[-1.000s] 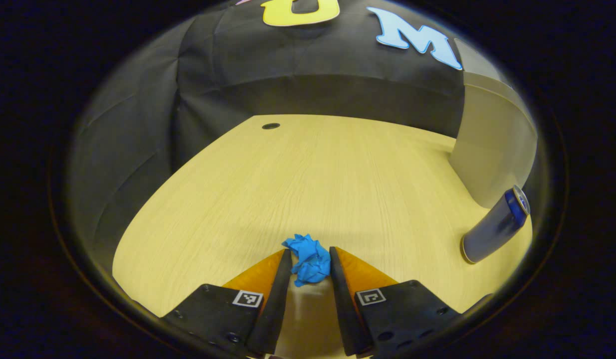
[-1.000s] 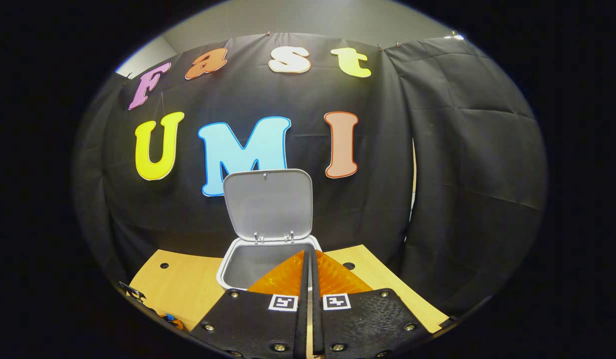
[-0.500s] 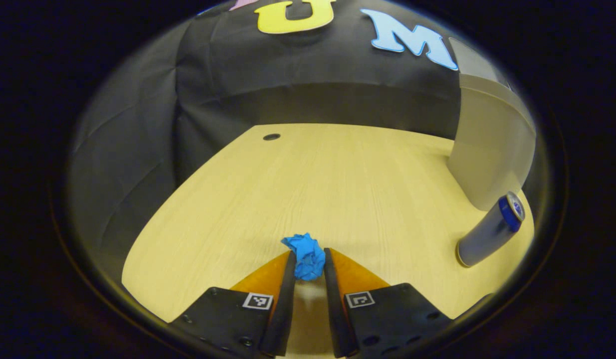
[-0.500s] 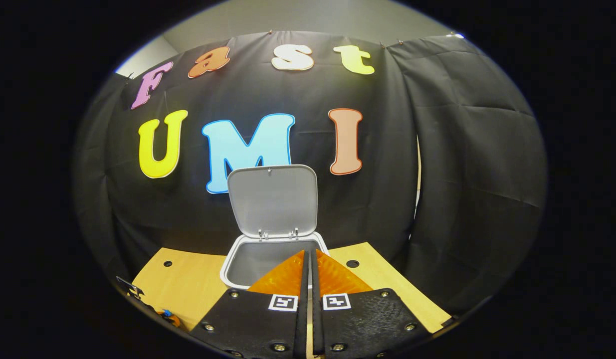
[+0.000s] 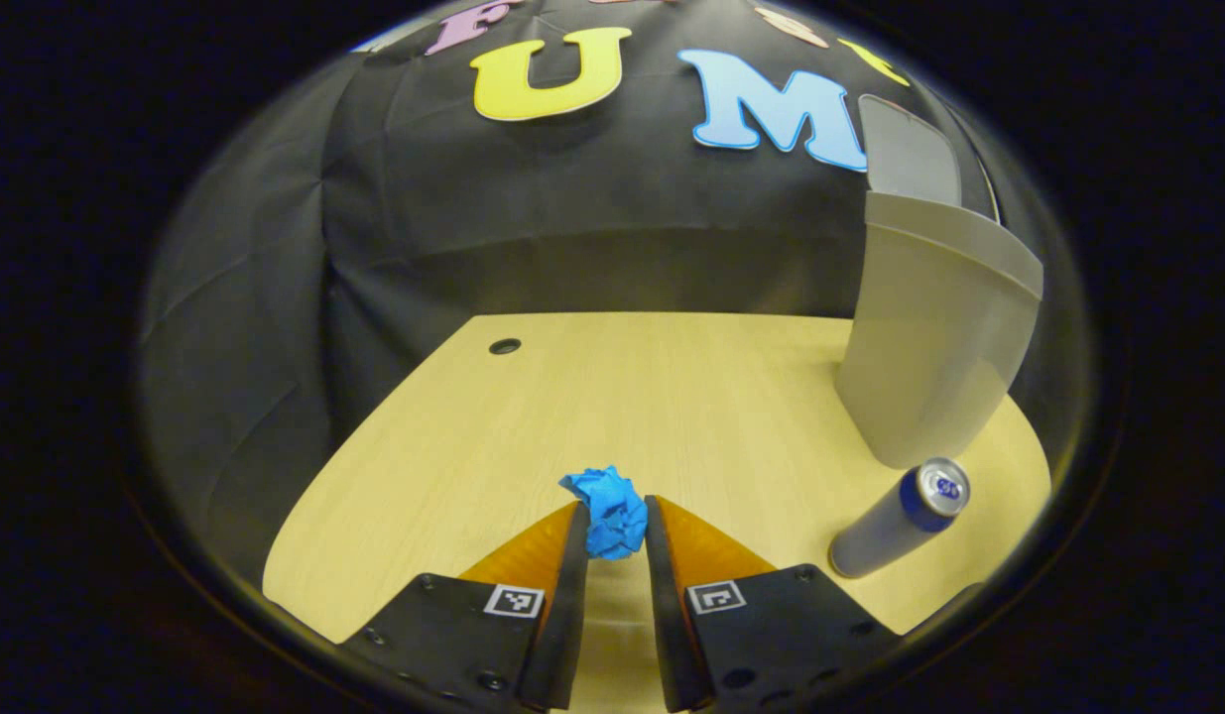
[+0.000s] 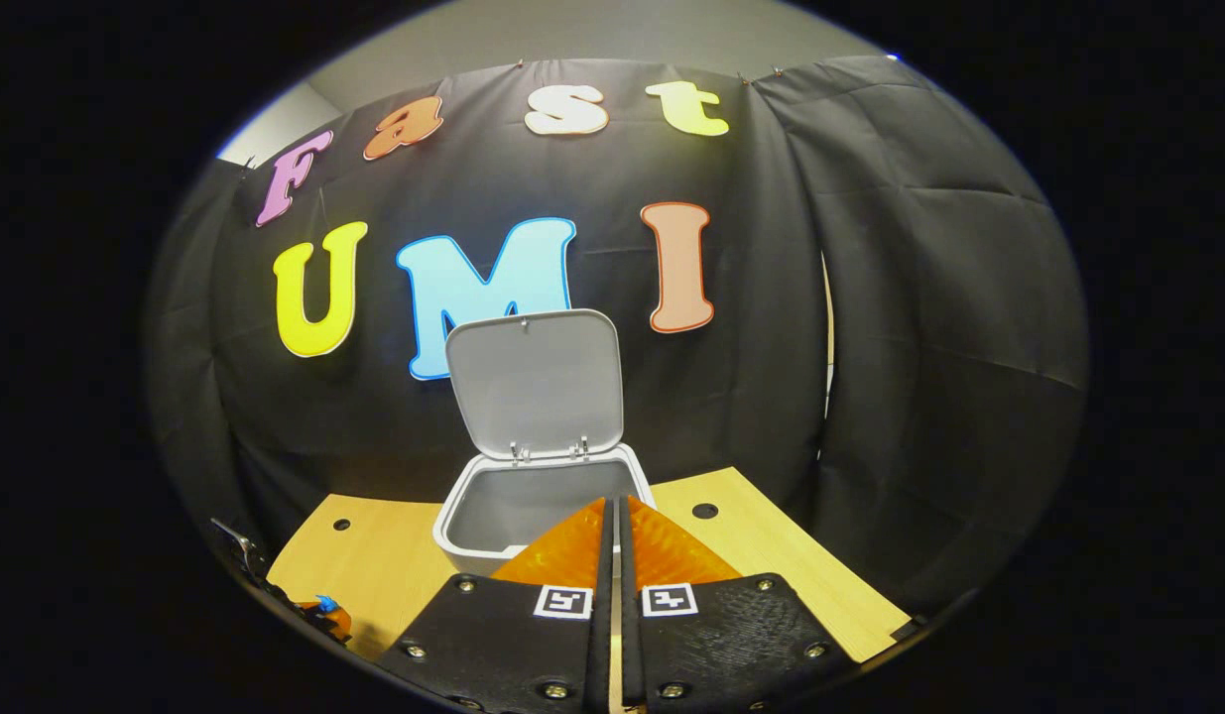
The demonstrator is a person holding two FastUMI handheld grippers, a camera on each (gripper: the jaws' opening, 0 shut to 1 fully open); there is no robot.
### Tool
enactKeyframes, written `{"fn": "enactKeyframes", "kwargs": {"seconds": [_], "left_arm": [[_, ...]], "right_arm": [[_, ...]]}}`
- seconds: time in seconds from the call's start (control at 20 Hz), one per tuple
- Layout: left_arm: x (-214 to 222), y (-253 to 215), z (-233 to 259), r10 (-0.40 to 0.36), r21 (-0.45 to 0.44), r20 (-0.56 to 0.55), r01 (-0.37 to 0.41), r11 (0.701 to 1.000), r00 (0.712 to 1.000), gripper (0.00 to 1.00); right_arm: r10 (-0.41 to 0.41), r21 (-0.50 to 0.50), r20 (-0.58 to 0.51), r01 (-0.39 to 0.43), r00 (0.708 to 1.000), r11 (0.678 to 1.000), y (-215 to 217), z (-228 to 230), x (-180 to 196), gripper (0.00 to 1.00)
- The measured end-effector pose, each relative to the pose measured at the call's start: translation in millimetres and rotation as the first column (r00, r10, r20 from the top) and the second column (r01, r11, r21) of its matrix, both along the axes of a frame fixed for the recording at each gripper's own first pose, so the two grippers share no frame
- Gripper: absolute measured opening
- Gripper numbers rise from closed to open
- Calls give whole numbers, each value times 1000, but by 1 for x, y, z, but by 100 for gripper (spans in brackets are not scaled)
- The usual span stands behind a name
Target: Press the lid of the desktop garbage bin to open it, pick up the crumpled paper on the desktop and throw it into the bin, then pick up the pop can on the desktop and drop it into the bin, and finally close the garbage bin lid.
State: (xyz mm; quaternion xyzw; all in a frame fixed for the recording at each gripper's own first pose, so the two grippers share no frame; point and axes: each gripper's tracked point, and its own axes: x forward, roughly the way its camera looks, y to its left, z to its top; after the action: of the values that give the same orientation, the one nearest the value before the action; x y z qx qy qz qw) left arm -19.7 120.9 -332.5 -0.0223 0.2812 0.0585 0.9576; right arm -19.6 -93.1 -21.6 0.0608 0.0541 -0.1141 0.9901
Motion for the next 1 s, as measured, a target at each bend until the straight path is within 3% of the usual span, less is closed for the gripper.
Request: {"fn": "enactKeyframes", "kwargs": {"seconds": [0.2,0.25,1.0], "left_arm": [[20,-14,39,-30,7,67,30,1000,997,41],[23,-16,43,-36,5,76,35,999,996,36],[108,-116,149,-202,-3,261,210,978,944,41]], "right_arm": [[4,3,-15,-4,1000,1000,1,-13,-5,4],[5,3,-17,-5,1000,1000,0,-15,-6,4],[-43,57,-68,47,997,997,-27,-55,-26,4]]}}
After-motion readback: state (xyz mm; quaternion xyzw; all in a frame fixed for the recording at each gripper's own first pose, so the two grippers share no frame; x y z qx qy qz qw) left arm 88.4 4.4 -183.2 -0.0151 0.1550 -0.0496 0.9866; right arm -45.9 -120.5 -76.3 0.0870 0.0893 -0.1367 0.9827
